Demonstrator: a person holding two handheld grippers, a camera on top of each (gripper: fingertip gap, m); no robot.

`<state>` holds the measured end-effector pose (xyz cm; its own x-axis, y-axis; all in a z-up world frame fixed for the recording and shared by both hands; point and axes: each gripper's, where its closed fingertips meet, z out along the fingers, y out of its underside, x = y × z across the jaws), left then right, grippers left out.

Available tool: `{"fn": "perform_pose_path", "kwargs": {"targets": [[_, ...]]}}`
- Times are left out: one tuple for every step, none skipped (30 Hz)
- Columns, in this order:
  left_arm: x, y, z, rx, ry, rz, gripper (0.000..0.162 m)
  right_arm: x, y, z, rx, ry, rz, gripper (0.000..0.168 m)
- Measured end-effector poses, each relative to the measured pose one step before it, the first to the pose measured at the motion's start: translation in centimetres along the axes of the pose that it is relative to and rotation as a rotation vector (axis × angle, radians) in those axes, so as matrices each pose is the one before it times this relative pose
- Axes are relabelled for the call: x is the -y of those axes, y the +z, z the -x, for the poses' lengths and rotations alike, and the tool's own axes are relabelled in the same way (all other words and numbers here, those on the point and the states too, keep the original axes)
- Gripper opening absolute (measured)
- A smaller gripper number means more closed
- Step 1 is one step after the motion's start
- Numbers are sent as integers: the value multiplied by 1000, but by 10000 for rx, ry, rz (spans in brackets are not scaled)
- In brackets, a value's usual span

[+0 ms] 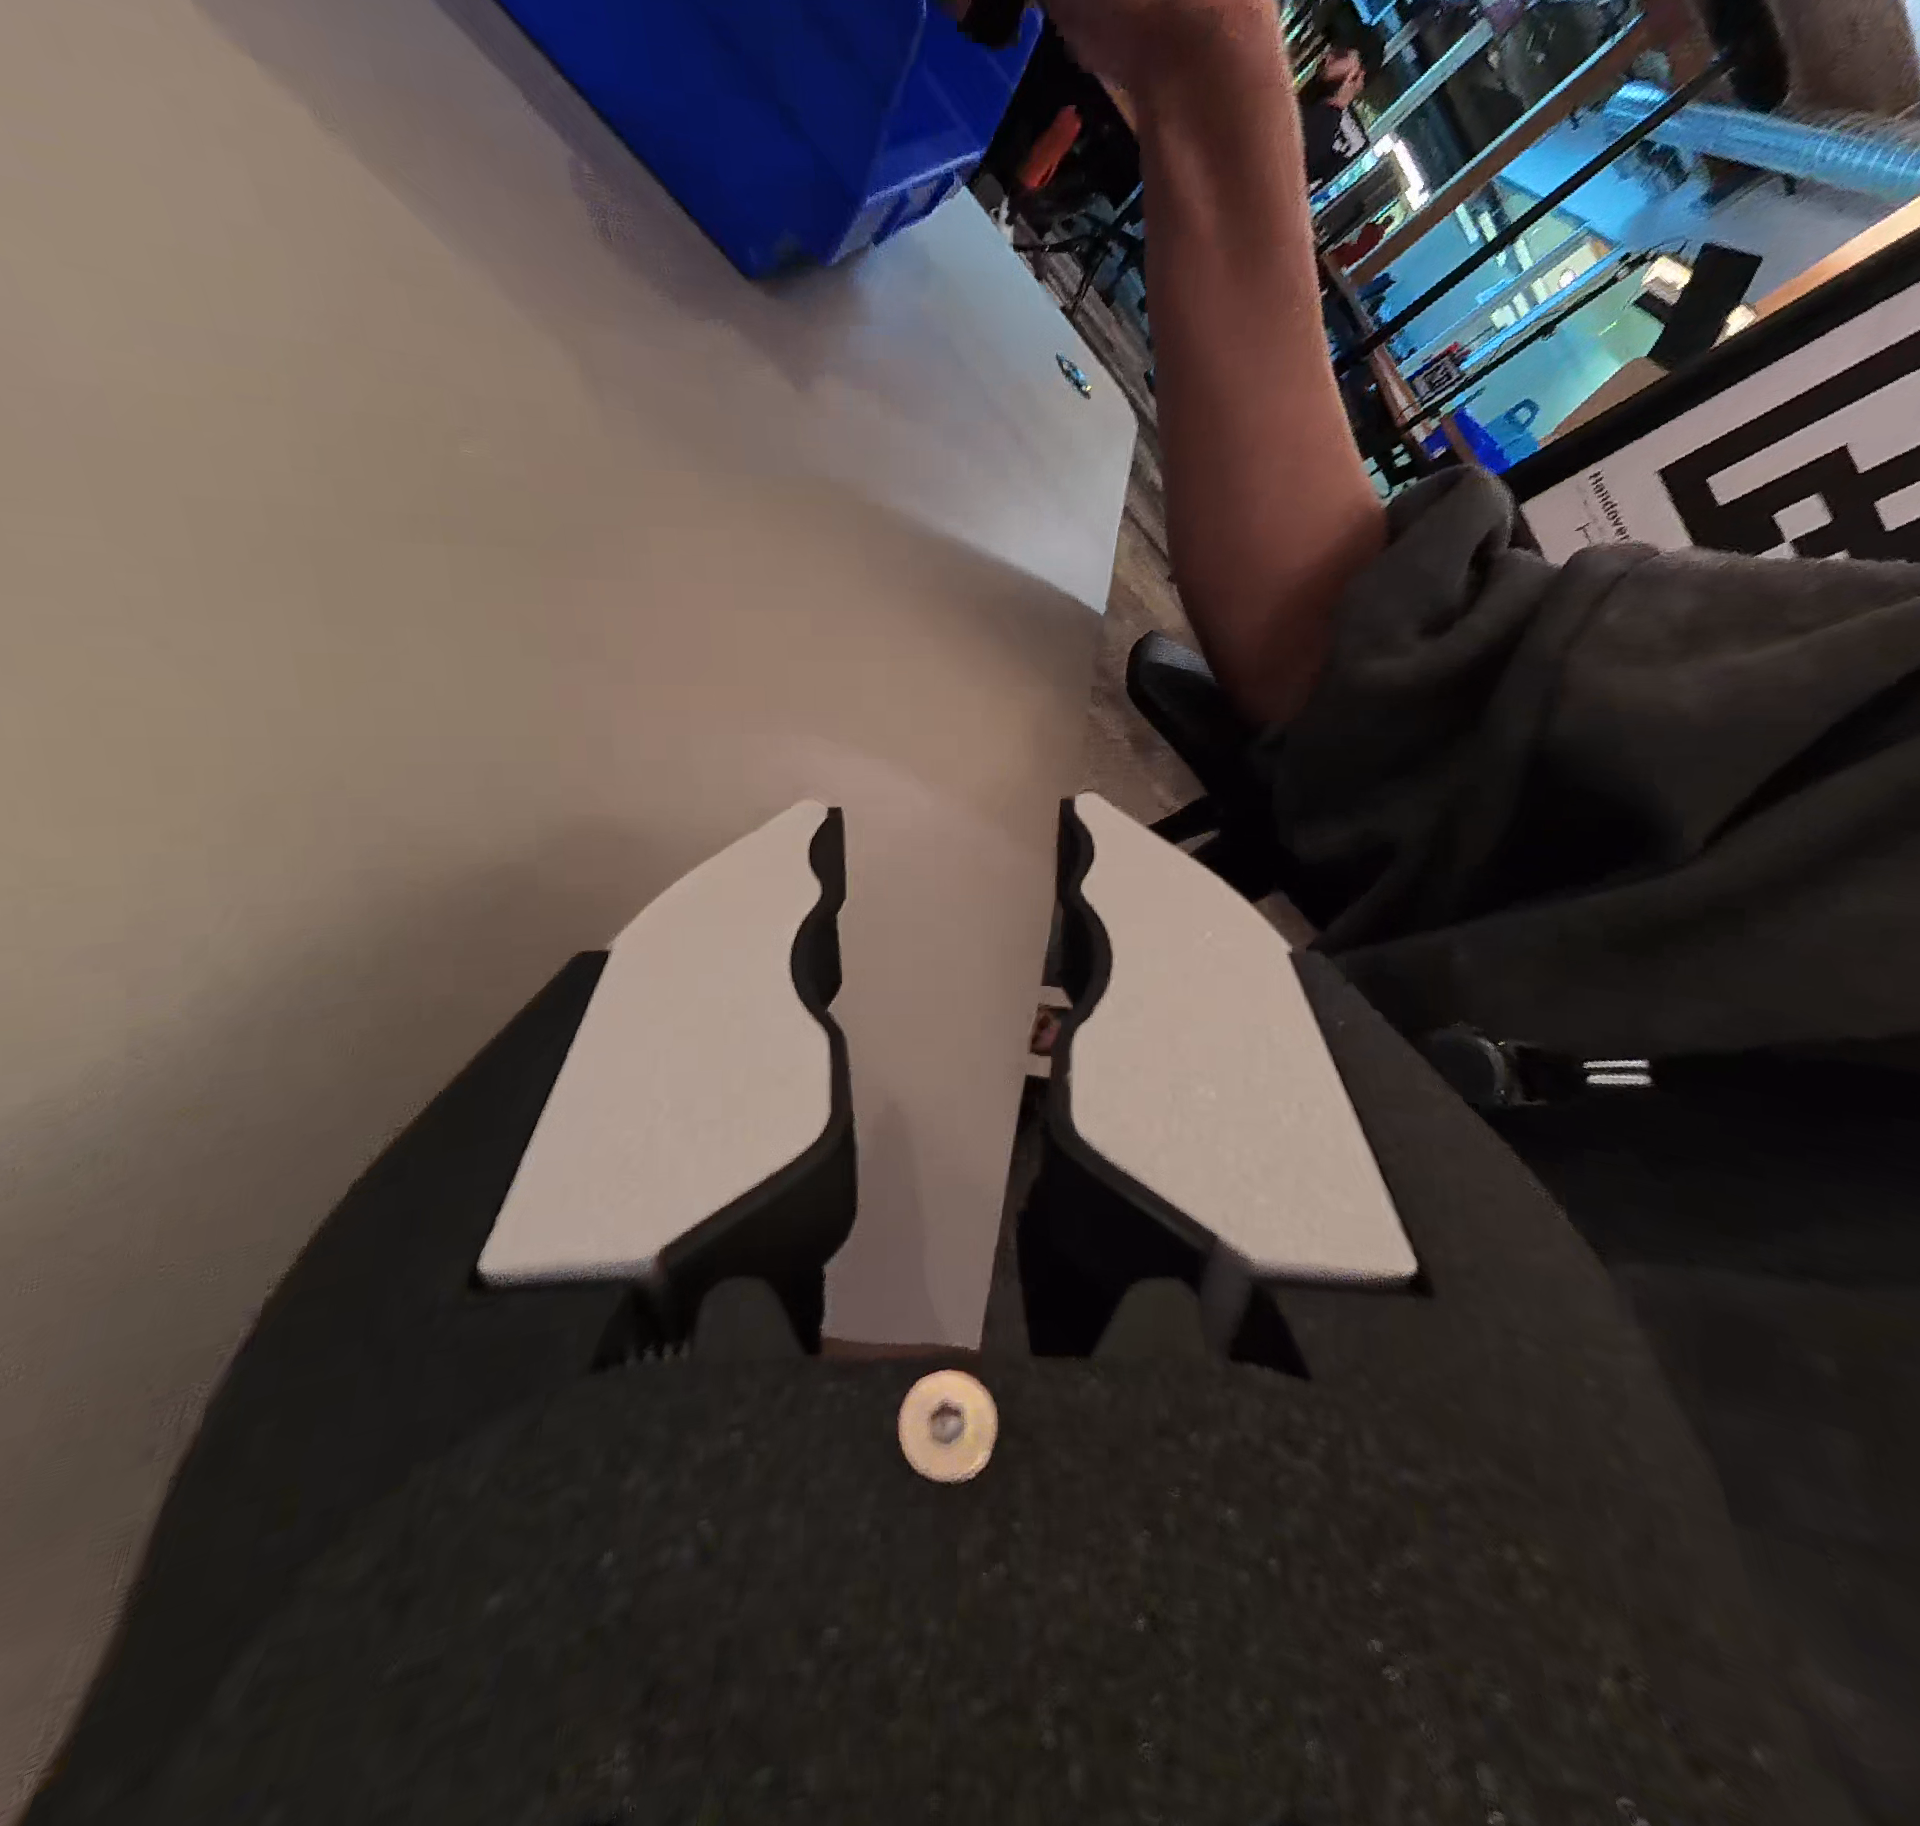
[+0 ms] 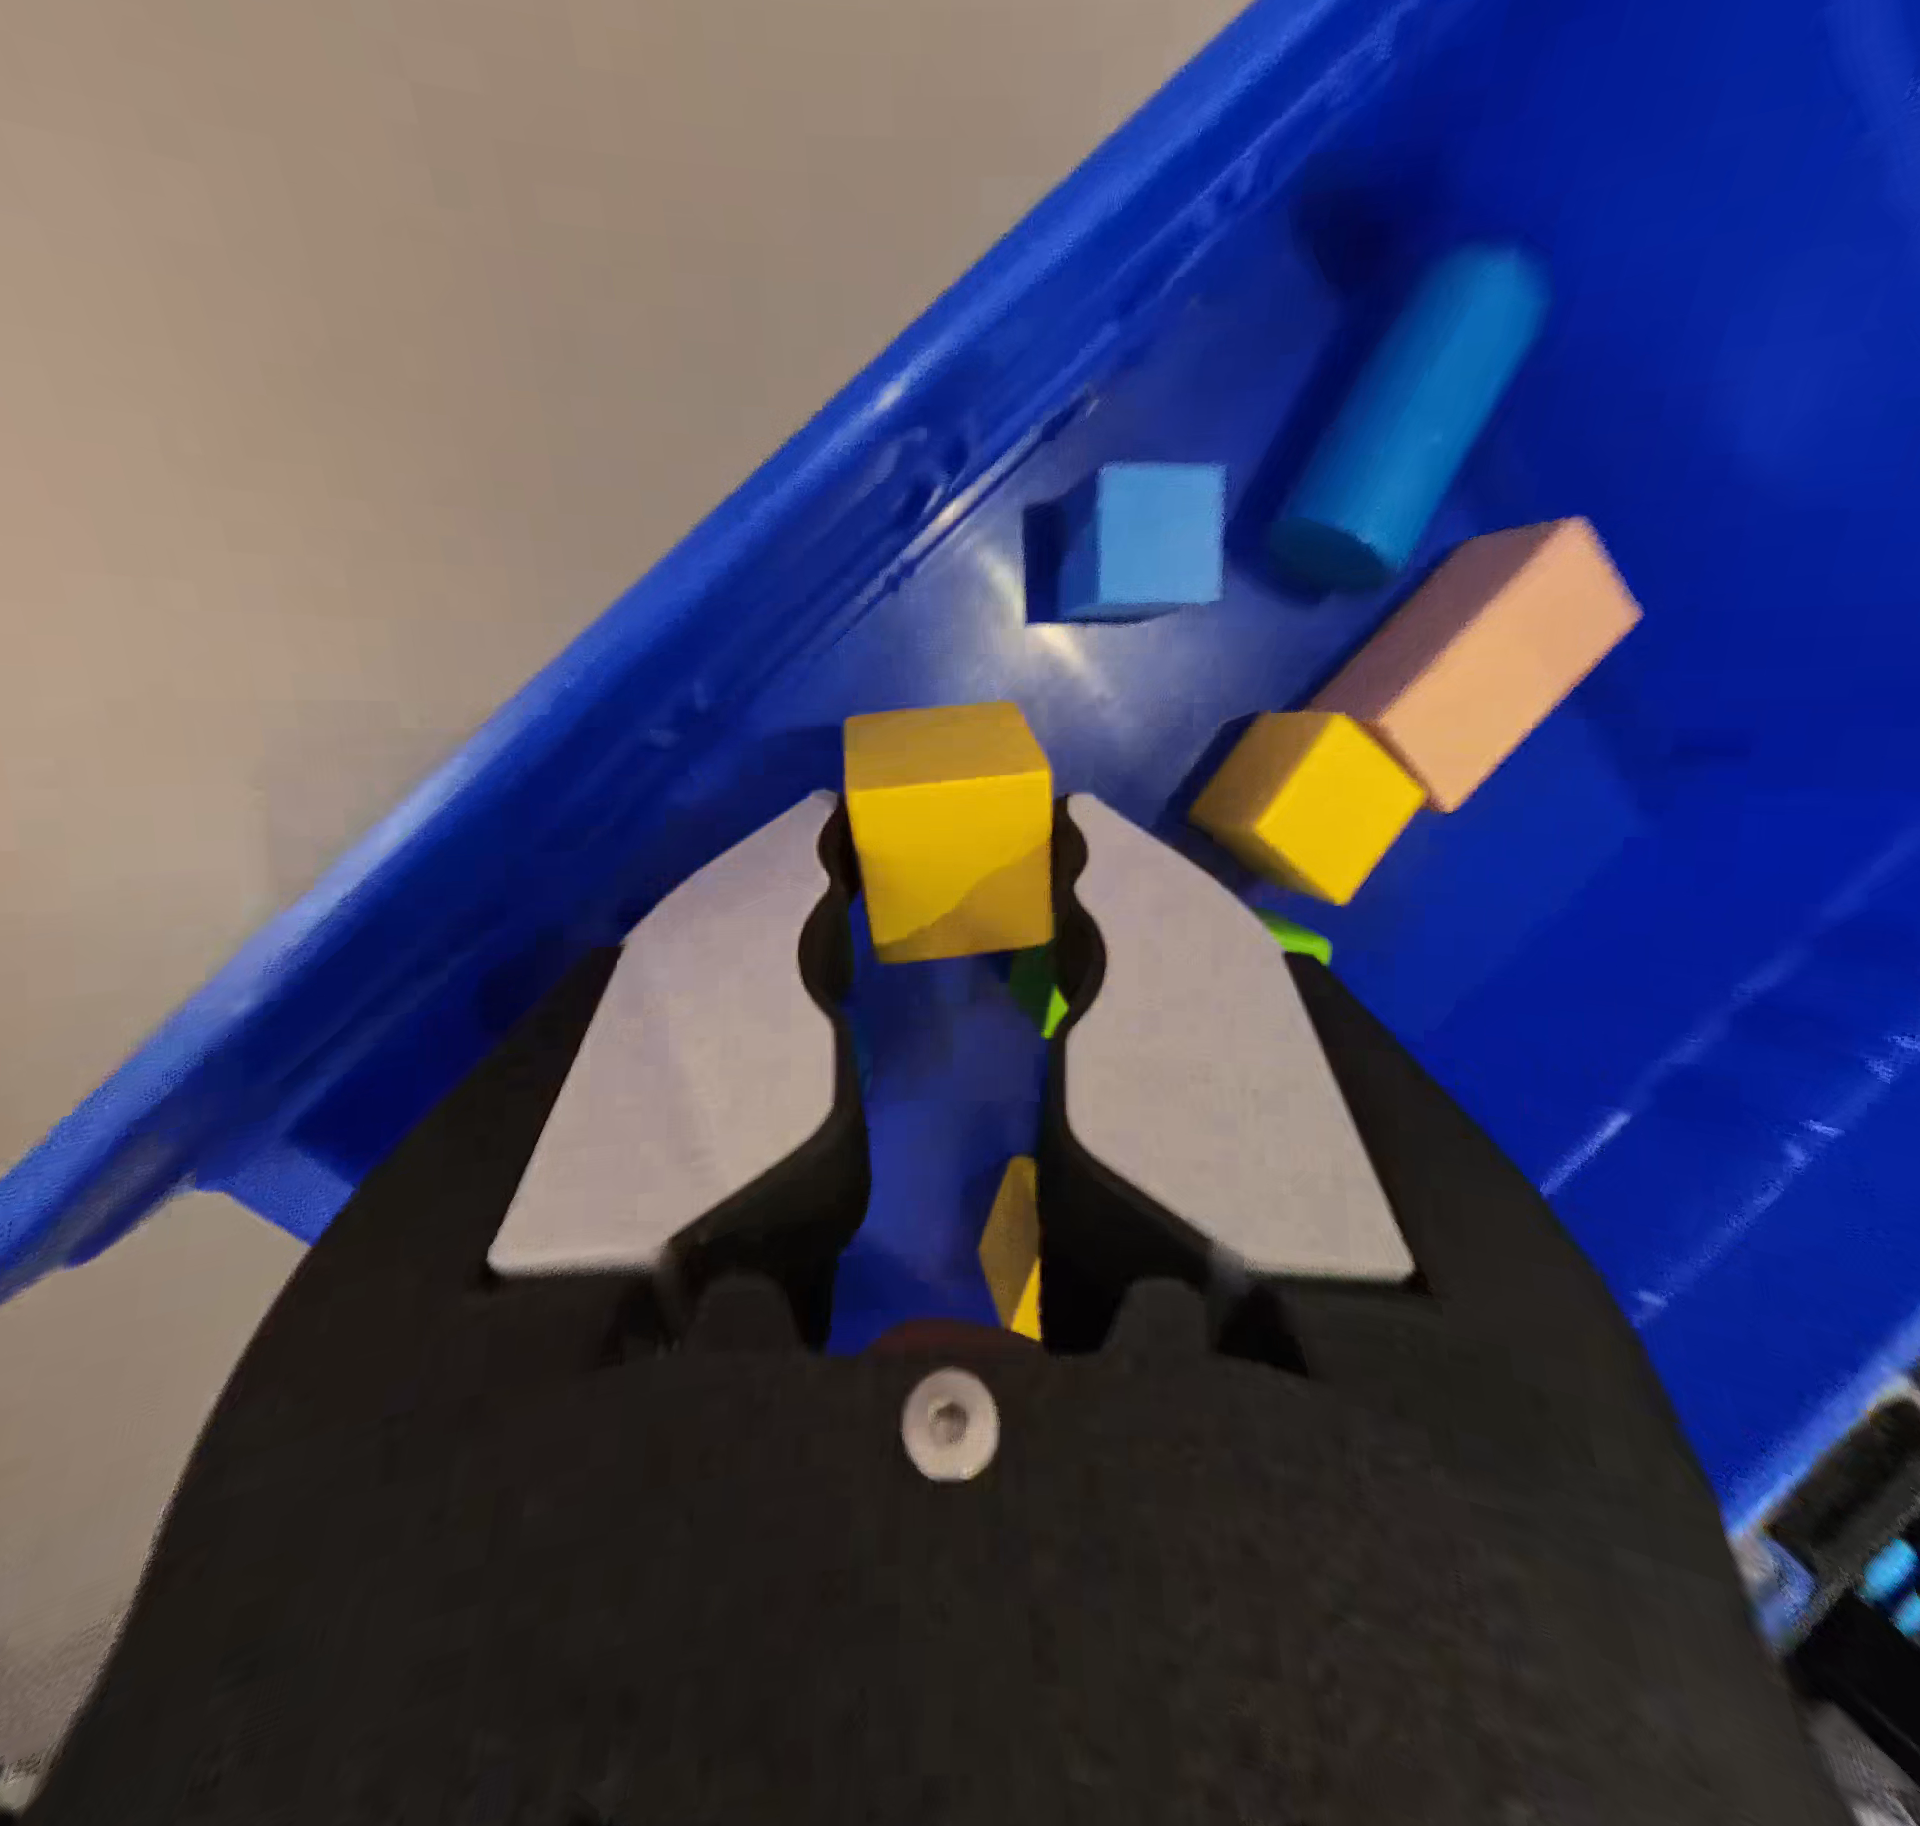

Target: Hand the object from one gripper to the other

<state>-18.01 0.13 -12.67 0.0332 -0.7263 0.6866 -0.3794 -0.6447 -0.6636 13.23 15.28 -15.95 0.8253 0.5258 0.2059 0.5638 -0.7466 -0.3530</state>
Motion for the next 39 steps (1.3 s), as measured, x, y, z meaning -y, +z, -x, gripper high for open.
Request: {"fn": "perform_pose_path", "kwargs": {"targets": [[5, -92, -102, -147, -139, -45, 38, -441, 647, 182, 32, -86, 415, 35], [-99, -77, -10, -78, -112, 37, 38, -299, 489, 191, 85, -32, 295, 35], [-108, -60, 64, -12, -67, 68, 38, -227, 328, 191, 100, -13, 231, 35], [-57, -31, 118, 53, -9, 45, 39, -101, 226, 145, 66, -18, 134, 35], [9, -29, 106, 85, 33, 10, 39, -103, 214, 132, 60, -7, 110, 35], [31, 3, 29, 53, 53, -6, 38, -169, 254, 48, 43, 21, 159, 35], [-17, 20, -70, -4, 48, -5, 38, -249, 317, 96, 93, 13, 211, 35], [-60, 37, -119, -41, 30, 31, 38, -220, 258, 71, 118, 32, 189, 35], [-56, 42, -110, -44, 19, 52, 38, 158, -4, -106, 50, 207, -65, 34], [12, 20, -96, -24, 30, 13, 38, 64, 47, -40, 68, 71, -64, 34], [67, 2, -59, 13, 52, -18, 38, -26, 13, 14, 110, 95, -29, 34], [53, -6, 33, 73, 70, -7, 38, 12, 6, -4, 87, 88, -77, 34], [-2, -27, 35, 84, 105, 19, 38, 95, -39, -3, 67, 31, -175, 34], [-40, -33, 49, 98, 127, 35, 38, 192, -137, -43, 27, -12, -288, 35], [-34, -47, 115, 150, 125, 43, 38, 190, -404, -92, 7, 31, -309, 41], [31, -69, 98, 153, 128, 35, 39, 153, -852, -269, -73, 139, -316, 45], [101, -79, -6, 107, 138, -2, 39, 261, -1381, -454, -180, 195, -403, 46], [164, -113, -36, 102, 142, -33, 39, 512, -1833, -625, -331, 209, -572, 46], [190, -130, 13, 150, 157, -57, 39, 831, -2154, -656, -429, 205, -751, 46], [148, -150, 69, 183, 173, -45, 39, 1081, -2262, -496, -428, 226, -883, 46], [69, -190, 107, 204, 185, 10, 39, 1233, -2163, -149, -331, 251, -962, 45], [37, -256, 170, 252, 206, 76, 39, 1264, -1878, 356, -179, 253, -1019, 46], [88, -389, 230, 318, 238, 88, 39, 1041, -1457, 1016, 39, 265, -1012, 46], [135, -580, 265, 356, 253, 111, 39, 519, -1040, 1776, 338, 311, -887, 47], [133, -813, 366, 379, 158, 185, 41, -90, -712, 2782, 822, 490, -783, 51], [277, -1071, 426, 334, -41, 139, 42, -525, -553, 3812, 1475, 700, -778, 52], [522, -1319, 480, 212, -187, -9, 43, -869, -367, 3773, 1559, 788, -637, 51], [681, -1554, 812, 254, -232, -65, 45, -1338, -34, 2545, 842, 792, -324, 50], [899, -1703, 1588, 574, -275, -116, 45, -1806, 107, 1631, 382, 345, 77, 51], [1254, -1749, 2280, 833, -264, -229, 45, -1765, 199, 1023, 54, -68, 241, 51], [1571, -1600, 2643, 929, -179, -284, 45, -1426, 237, 647, -157, -330, 251, 52], [1670, -1219, 2730, 916, -19, -176, 43, -1155, 190, 399, -274, -561, 290, 54], [1506, -715, 2701, 844, 225, 53, 42, -807, 171, 199, -349, -660, 176, 54], [1148, -196, 2625, 762, 431, 339, 42, -483, 182, 166, -277, -595, 17, 54], [877, 221, 2674, 756, 561, 503, 43, -297, 227, 230, -139, -384, -21, 54], [818, 535, 2843, 846, 539, 461, 43, -252, 273, 354, 26, -182, 55, 54], [728, 856, 2523, 644, 476, 399, 43, -219, 281, 440, 159, -143, 104, 54], [502, 1129, 1854, 251, 453, 431, 44, -131, 250, 474, 220, -167, 54, 54], [271, 1313, 1450, 68, 352, 465, 44, -118, 197, 302, 157, -132, -15, 54]]}}
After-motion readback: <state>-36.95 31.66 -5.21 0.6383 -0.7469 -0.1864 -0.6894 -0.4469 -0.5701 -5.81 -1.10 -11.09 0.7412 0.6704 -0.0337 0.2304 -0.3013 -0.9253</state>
